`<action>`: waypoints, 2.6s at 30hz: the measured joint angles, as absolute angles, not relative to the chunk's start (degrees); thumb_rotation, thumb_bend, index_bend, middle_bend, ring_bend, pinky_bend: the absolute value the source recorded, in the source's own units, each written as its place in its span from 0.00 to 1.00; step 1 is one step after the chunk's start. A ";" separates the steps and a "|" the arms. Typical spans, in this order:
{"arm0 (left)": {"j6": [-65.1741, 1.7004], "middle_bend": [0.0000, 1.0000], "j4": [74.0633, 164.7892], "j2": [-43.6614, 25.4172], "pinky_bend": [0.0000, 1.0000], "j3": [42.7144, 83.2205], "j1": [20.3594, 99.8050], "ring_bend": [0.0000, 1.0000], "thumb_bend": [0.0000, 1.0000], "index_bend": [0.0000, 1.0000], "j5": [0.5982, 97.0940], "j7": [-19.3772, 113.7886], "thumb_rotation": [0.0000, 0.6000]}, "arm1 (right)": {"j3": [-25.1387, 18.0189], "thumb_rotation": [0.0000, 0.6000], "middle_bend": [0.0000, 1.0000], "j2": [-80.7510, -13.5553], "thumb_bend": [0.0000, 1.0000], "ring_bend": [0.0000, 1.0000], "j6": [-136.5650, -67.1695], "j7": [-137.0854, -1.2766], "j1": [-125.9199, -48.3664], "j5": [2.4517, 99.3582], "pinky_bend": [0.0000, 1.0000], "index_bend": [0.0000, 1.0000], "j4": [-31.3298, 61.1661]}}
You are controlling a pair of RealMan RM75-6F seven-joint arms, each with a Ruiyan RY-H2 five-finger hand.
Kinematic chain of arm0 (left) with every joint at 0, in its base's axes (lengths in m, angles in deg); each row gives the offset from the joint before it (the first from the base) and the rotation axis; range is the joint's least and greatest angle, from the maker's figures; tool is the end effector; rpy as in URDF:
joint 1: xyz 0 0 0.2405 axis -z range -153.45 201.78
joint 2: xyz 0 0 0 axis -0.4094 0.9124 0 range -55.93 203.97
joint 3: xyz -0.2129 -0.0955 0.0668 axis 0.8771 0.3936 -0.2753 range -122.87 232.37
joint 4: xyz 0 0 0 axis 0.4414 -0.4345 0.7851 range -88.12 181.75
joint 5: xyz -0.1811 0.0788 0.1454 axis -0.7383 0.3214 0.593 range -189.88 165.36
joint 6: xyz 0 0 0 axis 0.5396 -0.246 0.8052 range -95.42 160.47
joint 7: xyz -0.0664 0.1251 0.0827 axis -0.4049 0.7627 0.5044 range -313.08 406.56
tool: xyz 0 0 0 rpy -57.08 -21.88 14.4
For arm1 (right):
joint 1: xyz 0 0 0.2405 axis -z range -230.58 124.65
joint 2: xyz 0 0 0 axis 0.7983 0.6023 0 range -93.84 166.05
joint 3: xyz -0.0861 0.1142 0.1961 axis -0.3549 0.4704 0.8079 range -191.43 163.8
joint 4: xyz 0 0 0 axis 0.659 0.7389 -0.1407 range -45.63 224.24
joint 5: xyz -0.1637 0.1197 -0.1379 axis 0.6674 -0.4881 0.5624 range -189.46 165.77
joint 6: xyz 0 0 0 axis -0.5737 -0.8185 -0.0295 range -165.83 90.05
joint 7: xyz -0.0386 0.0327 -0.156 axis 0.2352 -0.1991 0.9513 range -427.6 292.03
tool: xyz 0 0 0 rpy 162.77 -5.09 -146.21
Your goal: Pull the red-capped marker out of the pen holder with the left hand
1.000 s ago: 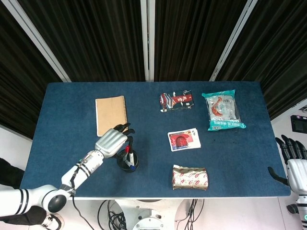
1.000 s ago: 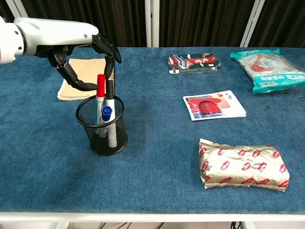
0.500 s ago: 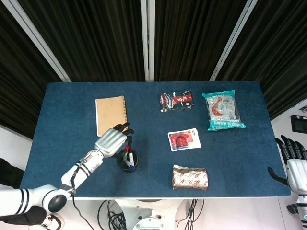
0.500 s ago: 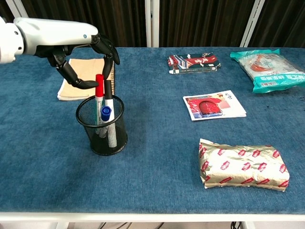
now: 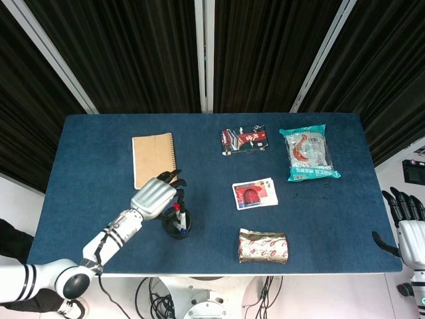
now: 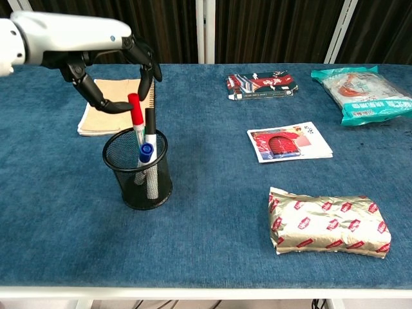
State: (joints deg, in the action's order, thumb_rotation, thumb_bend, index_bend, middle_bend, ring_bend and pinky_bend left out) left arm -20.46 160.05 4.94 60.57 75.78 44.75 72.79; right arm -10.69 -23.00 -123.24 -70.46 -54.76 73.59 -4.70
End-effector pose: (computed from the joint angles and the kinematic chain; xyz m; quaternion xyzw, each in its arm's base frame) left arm -0.0605 0.3086 -0.0074 -0.8122 -0.3413 -0.3457 0.3231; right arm -0.3264 -0.1871 0.1485 0.5802 -0.3979 0.3732 0.6048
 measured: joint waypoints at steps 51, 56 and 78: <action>-25.40 0.26 144.52 7.48 0.18 58.76 58.11 0.06 0.38 0.46 53.84 47.43 1.00 | -10.78 1.00 0.00 -23.59 0.18 0.00 -122.26 -65.23 -55.32 72.85 0.00 0.00 -7.33; -26.09 0.24 143.17 7.66 0.18 58.94 57.05 0.06 0.37 0.16 54.97 46.39 1.00 | -10.74 1.00 0.00 -23.38 0.18 0.00 -122.51 -65.01 -55.17 72.75 0.00 0.00 -7.64; -52.11 0.06 143.63 10.84 0.07 56.21 43.09 0.00 0.20 0.07 67.76 56.41 1.00 | -10.47 1.00 0.00 -25.02 0.18 0.00 -126.54 -66.31 -54.72 76.39 0.00 0.00 -4.60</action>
State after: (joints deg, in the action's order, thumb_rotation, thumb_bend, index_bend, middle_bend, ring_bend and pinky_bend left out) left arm -52.11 143.63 10.84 56.21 43.09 67.76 56.41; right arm -10.47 -25.02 -126.54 -66.31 -54.72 76.39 -4.60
